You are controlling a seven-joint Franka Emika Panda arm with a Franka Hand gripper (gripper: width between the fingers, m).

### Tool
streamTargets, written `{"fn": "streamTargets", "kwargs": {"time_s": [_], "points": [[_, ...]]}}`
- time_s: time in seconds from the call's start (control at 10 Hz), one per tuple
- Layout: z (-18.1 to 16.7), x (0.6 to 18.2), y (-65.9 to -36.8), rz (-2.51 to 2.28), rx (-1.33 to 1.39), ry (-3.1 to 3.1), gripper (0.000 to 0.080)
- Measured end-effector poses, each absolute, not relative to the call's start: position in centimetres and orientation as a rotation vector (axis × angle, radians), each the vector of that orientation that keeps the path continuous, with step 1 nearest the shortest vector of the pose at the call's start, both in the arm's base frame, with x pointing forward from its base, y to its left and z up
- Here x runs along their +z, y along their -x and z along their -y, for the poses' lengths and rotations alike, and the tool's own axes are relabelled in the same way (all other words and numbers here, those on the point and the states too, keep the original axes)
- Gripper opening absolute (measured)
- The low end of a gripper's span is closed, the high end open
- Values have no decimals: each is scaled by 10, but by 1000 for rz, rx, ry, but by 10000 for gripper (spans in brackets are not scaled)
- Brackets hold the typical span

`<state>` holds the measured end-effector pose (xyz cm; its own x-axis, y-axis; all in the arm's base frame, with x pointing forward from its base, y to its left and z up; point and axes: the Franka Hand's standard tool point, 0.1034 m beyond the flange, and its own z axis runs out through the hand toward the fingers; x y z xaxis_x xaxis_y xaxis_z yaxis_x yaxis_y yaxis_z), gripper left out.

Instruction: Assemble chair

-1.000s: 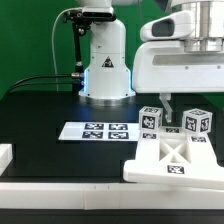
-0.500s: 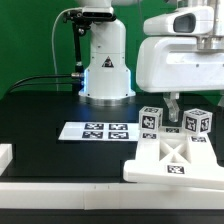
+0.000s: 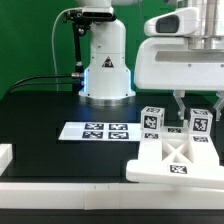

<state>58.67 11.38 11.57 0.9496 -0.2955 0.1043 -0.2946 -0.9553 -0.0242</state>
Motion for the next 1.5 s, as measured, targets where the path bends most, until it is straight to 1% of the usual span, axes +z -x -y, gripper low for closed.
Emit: {"fn": "streamTargets", "kwargs": {"time_s": [0.3, 0.7, 0.8, 1.1, 1.5], "points": [[-126, 115, -586, -1075, -179, 2896, 282], [-128, 116, -586, -1378, -161, 2740, 284], [-125, 116, -587, -1622, -126, 2570, 284], [-130, 115, -587, -2116, -56, 2111, 284], [-130, 114, -589, -2316, -39, 1849, 284]]}}
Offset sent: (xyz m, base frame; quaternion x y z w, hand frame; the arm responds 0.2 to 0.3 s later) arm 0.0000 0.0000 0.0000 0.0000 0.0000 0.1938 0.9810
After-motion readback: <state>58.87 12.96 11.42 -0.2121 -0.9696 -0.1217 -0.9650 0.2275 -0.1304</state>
